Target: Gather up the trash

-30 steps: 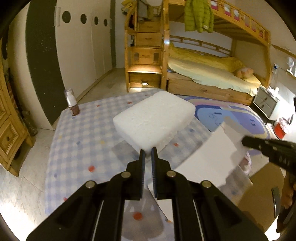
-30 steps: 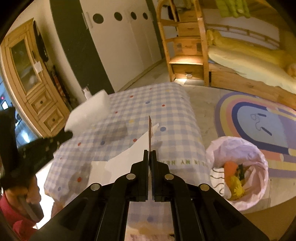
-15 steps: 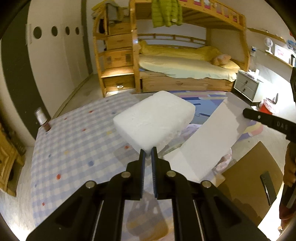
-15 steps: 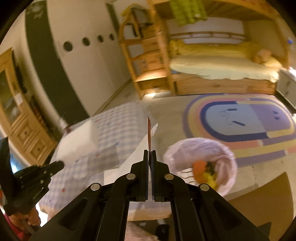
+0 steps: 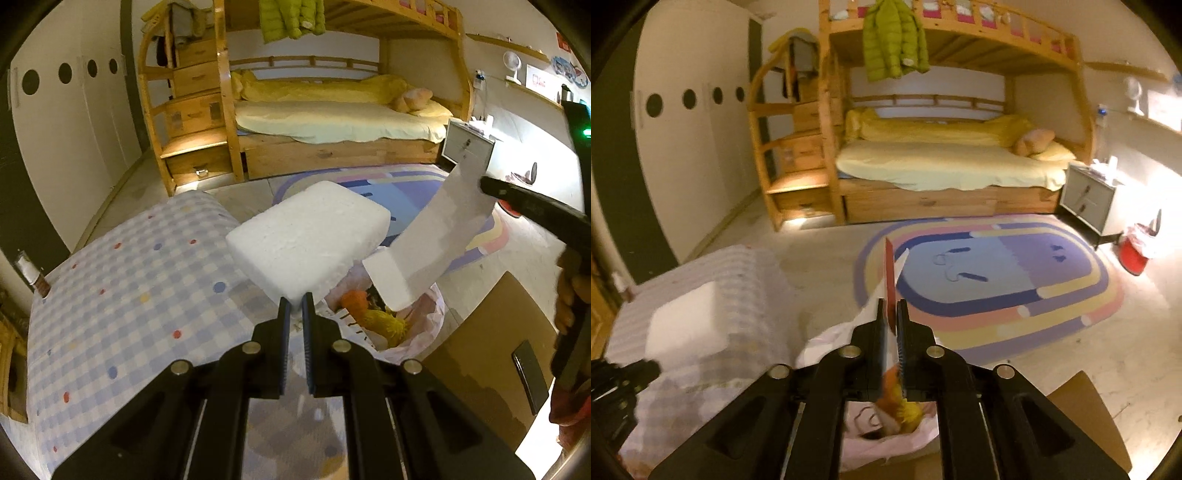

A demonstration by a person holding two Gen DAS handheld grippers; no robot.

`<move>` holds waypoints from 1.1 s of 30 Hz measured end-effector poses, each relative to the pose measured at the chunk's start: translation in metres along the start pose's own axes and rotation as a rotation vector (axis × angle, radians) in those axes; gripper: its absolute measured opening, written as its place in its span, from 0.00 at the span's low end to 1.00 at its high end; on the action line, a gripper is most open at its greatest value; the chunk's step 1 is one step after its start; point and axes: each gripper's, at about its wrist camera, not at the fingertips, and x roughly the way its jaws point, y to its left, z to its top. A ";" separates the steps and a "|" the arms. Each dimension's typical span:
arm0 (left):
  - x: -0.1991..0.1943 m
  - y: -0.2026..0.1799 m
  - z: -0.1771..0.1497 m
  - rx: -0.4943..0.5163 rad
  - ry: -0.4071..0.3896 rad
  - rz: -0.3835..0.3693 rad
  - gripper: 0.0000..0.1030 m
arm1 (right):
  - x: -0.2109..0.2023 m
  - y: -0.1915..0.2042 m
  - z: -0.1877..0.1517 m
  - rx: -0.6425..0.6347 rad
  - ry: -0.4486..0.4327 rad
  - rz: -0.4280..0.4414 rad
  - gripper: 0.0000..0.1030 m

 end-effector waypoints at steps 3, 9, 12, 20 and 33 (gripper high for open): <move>0.008 -0.005 0.002 0.010 0.014 -0.004 0.05 | 0.014 -0.006 -0.002 0.015 0.022 0.007 0.40; 0.029 -0.018 0.007 0.033 0.048 -0.024 0.05 | 0.021 -0.022 -0.014 0.052 0.078 0.075 0.40; 0.041 -0.031 0.012 0.061 0.058 -0.039 0.05 | 0.018 -0.030 -0.016 0.093 0.091 0.095 0.40; 0.067 -0.071 0.032 0.119 0.065 -0.082 0.21 | 0.002 -0.055 -0.014 0.185 0.079 0.098 0.44; 0.019 -0.028 0.006 0.029 0.059 -0.004 0.58 | -0.015 -0.027 -0.023 0.111 0.112 0.133 0.62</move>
